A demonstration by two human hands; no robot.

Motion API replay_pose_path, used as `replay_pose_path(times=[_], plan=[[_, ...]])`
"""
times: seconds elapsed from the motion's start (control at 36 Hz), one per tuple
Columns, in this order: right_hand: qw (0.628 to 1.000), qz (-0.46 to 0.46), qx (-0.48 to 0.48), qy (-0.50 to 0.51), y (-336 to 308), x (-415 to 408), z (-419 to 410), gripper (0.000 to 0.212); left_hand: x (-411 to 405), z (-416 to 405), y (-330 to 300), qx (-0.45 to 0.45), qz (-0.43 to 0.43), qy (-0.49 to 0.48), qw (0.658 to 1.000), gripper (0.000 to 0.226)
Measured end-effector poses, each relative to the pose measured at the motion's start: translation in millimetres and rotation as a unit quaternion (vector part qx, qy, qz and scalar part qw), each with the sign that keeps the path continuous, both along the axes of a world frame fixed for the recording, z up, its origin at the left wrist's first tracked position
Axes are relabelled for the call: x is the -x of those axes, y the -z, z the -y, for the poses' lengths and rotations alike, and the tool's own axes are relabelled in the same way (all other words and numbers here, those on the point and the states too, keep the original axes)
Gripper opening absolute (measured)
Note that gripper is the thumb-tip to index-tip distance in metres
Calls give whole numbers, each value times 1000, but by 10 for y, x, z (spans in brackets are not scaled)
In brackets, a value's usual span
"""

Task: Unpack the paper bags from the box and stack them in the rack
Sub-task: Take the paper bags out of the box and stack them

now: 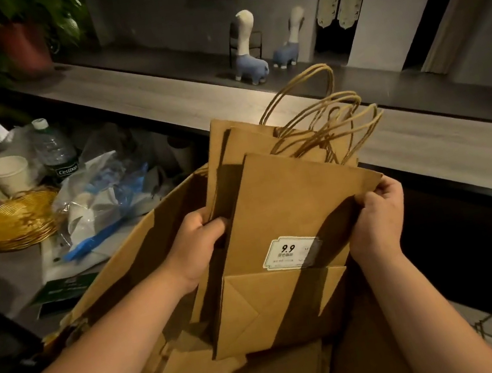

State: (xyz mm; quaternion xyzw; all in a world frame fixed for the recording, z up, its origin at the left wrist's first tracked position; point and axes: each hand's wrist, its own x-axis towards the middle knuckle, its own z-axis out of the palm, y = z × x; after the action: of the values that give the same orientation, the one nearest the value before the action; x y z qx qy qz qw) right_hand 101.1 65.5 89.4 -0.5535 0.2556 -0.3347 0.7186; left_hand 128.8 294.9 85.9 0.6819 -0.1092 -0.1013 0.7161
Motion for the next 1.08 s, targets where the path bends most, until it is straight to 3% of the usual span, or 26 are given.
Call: replay_pose_path(times=[0.36,0.61,0.83,1.08], plan=[[994,-112,-13,8,161,-129,93,35,42,9,-29,60,-60,27,996,25],[991,-108,-83,-16,143,-116,124,38,72,-1,-94,47,-60,118,990,52],[976,-78,-201,-31,95,-94,112,39,79,20,-152,69,-84,115,988,23],[972,-86,-211,-49,122,-101,105,41,73,2,-189,76,-70,115,988,17]])
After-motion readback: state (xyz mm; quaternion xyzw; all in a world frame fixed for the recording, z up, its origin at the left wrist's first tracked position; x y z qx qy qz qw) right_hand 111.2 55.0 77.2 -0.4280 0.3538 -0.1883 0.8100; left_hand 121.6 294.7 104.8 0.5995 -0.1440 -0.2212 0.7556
